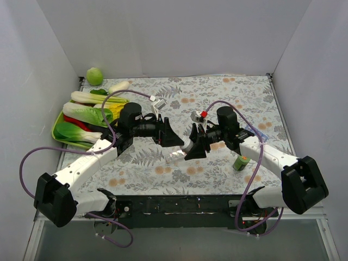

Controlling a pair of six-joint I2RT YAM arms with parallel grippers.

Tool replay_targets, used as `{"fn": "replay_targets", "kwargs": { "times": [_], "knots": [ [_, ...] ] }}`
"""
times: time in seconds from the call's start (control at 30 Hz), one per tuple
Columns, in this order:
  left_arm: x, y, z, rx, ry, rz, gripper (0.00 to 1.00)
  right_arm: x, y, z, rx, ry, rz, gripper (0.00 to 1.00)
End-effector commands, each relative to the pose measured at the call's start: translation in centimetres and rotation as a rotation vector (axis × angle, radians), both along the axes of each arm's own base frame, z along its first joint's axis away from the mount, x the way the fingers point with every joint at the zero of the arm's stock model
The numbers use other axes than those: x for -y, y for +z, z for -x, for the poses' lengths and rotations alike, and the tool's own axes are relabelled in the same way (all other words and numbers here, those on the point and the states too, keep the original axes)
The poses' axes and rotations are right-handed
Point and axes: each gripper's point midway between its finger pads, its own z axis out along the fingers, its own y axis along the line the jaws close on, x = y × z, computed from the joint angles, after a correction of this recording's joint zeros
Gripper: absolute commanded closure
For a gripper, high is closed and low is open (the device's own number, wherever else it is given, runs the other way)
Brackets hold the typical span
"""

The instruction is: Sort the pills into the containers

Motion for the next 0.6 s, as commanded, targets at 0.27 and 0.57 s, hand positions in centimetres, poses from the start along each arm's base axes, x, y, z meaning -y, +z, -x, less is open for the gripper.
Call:
{"fn": "replay_targets", "kwargs": {
  "times": [0.27, 0.57],
  "knots": [
    [-2.5, 2.6, -0.8, 0.09, 0.161, -0.043, 0.02, 0.0, 0.4, -1.1, 0.177, -0.011, -0.012, 0.99],
    [-4.5, 3.0, -2.9, -0.154, 0.425, 0.024, 0.02, 1.3, -0.2, -4.2, 0.486, -0.133, 0.112, 0.99]
  ]
}}
